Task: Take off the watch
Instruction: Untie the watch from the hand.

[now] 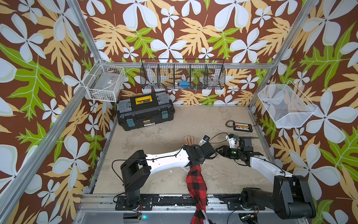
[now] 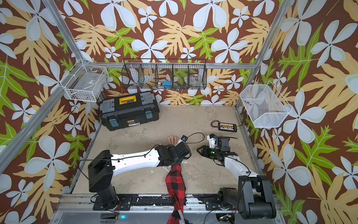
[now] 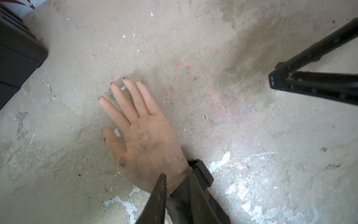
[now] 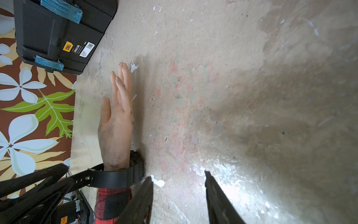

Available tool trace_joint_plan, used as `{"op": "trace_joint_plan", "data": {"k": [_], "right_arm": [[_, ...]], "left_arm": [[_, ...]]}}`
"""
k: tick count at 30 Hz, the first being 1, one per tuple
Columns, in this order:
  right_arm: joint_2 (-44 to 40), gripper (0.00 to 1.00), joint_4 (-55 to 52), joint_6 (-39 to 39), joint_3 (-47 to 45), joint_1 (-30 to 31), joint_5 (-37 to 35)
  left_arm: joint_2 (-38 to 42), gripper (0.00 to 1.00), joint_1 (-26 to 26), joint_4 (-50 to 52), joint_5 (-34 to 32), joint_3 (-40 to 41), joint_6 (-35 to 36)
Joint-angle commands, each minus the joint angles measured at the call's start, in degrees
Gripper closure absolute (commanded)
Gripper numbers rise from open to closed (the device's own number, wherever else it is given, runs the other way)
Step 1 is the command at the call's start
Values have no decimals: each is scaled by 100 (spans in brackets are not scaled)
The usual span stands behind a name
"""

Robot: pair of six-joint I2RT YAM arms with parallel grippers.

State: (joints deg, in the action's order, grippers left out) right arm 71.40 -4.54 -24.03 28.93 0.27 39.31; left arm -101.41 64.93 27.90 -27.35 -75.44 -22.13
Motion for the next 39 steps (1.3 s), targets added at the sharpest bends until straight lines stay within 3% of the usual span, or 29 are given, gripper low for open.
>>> {"op": "trace_joint_plan", "data": {"k": [1, 10, 16, 25, 32, 39], "right_arm": [[-53, 55, 53, -94, -61, -9, 163], [-65, 55, 535, -444, -331, 317, 661], [-70, 59, 919, -941, -278, 980, 648], [101, 80, 1689, -1742, -177, 1895, 717], [386, 85, 2113, -2073, -75, 2537, 560], [606, 89, 2376, -2270, -67, 2782, 473]], "left_arm": [[175, 85, -6, -405, 135, 175, 44], [553, 100, -102, -1028, 450, 771, -76], [942, 100, -167, -1455, 571, 1201, -147], [1341, 100, -336, -1953, 945, 1634, -222], [1351, 100, -355, -2043, 1021, 1717, -289], [1359, 100, -373, -2122, 1063, 1770, -335]]}}
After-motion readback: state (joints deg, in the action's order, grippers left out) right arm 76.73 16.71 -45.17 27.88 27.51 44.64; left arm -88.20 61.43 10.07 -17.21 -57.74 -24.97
